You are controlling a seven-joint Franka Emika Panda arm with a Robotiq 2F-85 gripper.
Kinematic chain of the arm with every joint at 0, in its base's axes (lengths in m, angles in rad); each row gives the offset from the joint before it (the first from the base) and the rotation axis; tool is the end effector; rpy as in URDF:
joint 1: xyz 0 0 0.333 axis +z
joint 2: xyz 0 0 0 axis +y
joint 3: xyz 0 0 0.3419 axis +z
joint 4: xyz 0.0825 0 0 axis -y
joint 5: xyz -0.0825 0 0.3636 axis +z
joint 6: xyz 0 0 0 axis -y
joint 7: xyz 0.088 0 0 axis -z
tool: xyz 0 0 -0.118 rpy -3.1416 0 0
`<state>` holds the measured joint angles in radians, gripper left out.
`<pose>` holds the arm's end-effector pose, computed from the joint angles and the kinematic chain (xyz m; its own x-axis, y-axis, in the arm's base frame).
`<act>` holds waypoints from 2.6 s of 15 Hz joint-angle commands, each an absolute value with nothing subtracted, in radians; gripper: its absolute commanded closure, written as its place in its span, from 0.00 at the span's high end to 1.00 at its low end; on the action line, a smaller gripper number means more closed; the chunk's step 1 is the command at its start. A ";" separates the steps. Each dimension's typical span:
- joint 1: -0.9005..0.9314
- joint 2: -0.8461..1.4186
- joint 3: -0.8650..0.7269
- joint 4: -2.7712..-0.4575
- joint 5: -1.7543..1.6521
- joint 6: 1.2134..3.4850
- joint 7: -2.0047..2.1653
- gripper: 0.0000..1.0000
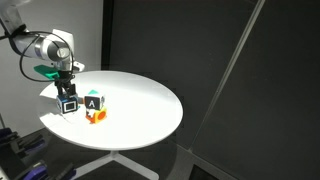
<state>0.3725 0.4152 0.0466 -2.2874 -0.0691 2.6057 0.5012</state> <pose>0.4733 0.2126 0.1928 0.9965 -0.0262 -0.0792 -0.0218 -0.9982 0.0555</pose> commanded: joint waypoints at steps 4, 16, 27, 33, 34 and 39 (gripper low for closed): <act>0.388 0.433 0.025 -2.263 -0.099 2.590 0.531 1.00; 0.384 0.434 0.029 -2.251 -0.083 2.569 0.533 0.30; 0.362 0.347 0.054 -2.250 -0.045 2.458 0.539 0.05; 0.327 0.255 0.075 -2.249 0.036 2.392 0.577 0.05; 0.319 0.239 0.078 -2.250 0.054 2.390 0.585 0.05; 0.278 0.169 0.076 -2.235 0.096 2.386 0.650 0.05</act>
<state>0.3121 0.2206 0.0630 -2.2440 0.0724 2.4238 0.6004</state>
